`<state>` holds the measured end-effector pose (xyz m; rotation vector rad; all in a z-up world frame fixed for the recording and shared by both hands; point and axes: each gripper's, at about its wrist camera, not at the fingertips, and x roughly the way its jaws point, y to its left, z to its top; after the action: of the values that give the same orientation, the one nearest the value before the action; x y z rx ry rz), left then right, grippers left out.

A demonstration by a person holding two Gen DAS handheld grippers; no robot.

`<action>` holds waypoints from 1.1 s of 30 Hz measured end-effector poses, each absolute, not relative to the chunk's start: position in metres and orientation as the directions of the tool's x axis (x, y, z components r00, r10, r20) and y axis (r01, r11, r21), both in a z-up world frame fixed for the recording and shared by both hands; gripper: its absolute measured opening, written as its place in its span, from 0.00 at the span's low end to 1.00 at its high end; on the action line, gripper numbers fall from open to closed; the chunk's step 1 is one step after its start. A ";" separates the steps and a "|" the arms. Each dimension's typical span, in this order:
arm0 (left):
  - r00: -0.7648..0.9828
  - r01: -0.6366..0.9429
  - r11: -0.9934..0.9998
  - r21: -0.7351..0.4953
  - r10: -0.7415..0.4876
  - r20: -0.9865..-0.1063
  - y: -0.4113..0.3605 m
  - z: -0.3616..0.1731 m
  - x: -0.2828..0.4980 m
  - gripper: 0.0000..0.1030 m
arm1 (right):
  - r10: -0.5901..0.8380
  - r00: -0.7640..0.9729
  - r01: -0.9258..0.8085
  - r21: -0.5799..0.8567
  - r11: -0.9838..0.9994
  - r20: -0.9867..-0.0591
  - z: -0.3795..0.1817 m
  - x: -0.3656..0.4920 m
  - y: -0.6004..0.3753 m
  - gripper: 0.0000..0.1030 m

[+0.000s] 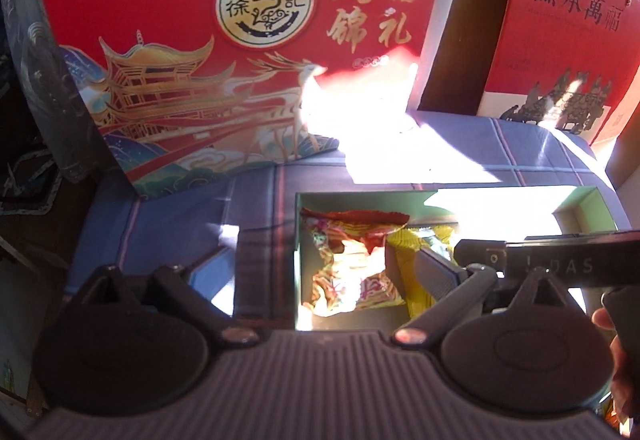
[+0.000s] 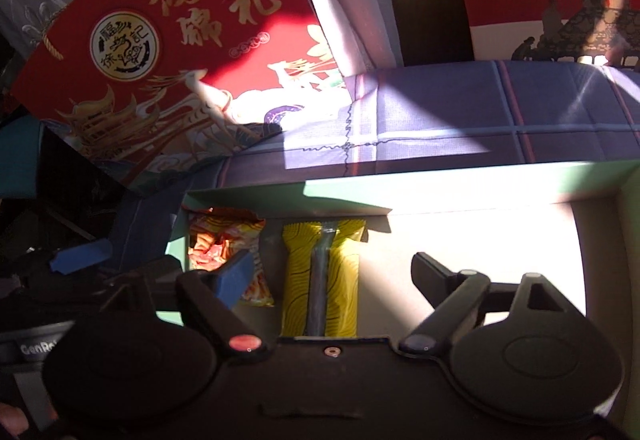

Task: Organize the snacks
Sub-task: 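Carry both packets into the green box and open both tools, then grasp the red sausage packet with the left tool while the right tool grasps the yellow cheese stick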

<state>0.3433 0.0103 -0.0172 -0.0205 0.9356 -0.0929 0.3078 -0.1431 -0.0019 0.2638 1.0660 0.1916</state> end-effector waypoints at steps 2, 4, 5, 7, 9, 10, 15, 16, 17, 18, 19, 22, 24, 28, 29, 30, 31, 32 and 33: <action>0.597 0.077 0.996 -0.051 -0.088 -0.797 0.010 -0.011 0.331 1.00 | 0.272 0.474 -0.053 0.282 0.958 -0.837 0.005 0.296 -0.141 0.92; 0.603 0.088 0.995 -0.056 -0.098 -0.792 0.010 -0.005 0.317 1.00 | 0.256 0.484 -0.075 0.252 0.965 -0.837 0.014 0.282 -0.139 1.00; 0.604 0.093 0.994 -0.059 -0.104 -0.790 0.010 -0.001 0.307 1.00 | 0.252 0.490 -0.086 0.242 0.966 -0.834 0.018 0.275 -0.139 1.00; 0.604 0.109 0.992 -0.063 -0.116 -0.788 0.010 0.004 0.289 1.00 | 0.256 0.499 -0.118 0.227 0.967 -0.828 0.028 0.257 -0.140 1.00; 0.604 0.129 0.989 -0.067 -0.132 -0.786 0.009 0.008 0.270 1.00 | 0.261 0.506 -0.149 0.215 0.965 -0.822 0.038 0.237 -0.141 1.00; 0.601 0.142 0.988 -0.069 -0.141 -0.787 0.009 0.009 0.259 1.00 | 0.264 0.512 -0.164 0.209 0.964 -0.817 0.042 0.228 -0.142 1.00; 0.563 0.189 0.978 -0.084 -0.178 -0.807 0.004 0.002 0.211 1.00 | 0.285 0.515 -0.213 0.201 0.956 -0.809 0.056 0.181 -0.150 1.00; 0.553 0.199 0.976 -0.087 -0.185 -0.813 0.003 -0.001 0.202 1.00 | 0.292 0.512 -0.221 0.205 0.953 -0.808 0.057 0.172 -0.151 1.00; 0.542 0.207 0.974 -0.087 -0.188 -0.819 0.000 -0.005 0.194 1.00 | 0.300 0.510 -0.229 0.209 0.951 -0.806 0.057 0.163 -0.153 1.00; 0.534 0.214 0.973 -0.085 -0.189 -0.824 -0.002 -0.009 0.187 1.00 | 0.303 0.508 -0.235 0.209 0.949 -0.806 0.058 0.155 -0.154 1.00; 0.523 0.221 0.972 -0.080 -0.187 -0.832 -0.005 -0.014 0.180 1.00 | 0.303 0.505 -0.241 0.205 0.949 -0.808 0.057 0.147 -0.154 1.00; 0.484 0.237 0.969 -0.074 -0.183 -0.856 -0.013 -0.031 0.162 1.00 | 0.298 0.497 -0.254 0.191 0.948 -0.815 0.052 0.126 -0.155 1.00; 0.450 0.241 0.967 -0.088 -0.192 -0.872 -0.017 -0.042 0.154 1.00 | 0.303 0.487 -0.256 0.198 0.946 -0.819 0.046 0.115 -0.157 1.00; 0.410 0.266 0.960 -0.084 -0.192 -0.892 -0.030 -0.062 0.142 1.00 | 0.306 0.469 -0.234 0.217 0.948 -0.829 0.032 0.101 -0.160 0.96; 0.410 0.273 0.959 -0.078 -0.189 -0.892 -0.033 -0.065 0.141 1.00 | 0.306 0.465 -0.231 0.220 0.948 -0.831 0.029 0.099 -0.161 0.93; 0.412 0.277 0.958 -0.072 -0.186 -0.892 -0.035 -0.068 0.139 1.00 | 0.308 0.458 -0.230 0.224 0.947 -0.834 0.025 0.097 -0.160 0.84; 0.412 0.282 0.957 -0.068 -0.185 -0.892 -0.037 -0.071 0.138 1.00 | 0.316 0.451 -0.230 0.233 0.945 -0.835 0.022 0.096 -0.160 0.77; 0.412 0.289 0.955 -0.061 -0.182 -0.893 -0.040 -0.074 0.137 1.00 | 0.323 0.445 -0.228 0.243 0.943 -0.835 0.020 0.096 -0.160 0.73; 0.415 0.292 0.955 -0.053 -0.176 -0.893 -0.041 -0.077 0.136 0.99 | 0.328 0.440 -0.226 0.251 0.941 -0.836 0.018 0.095 -0.159 0.66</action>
<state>0.1359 -0.0406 -0.0767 0.1167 1.1052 -0.2950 0.0948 -0.1588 0.0184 0.1072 1.0615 0.3447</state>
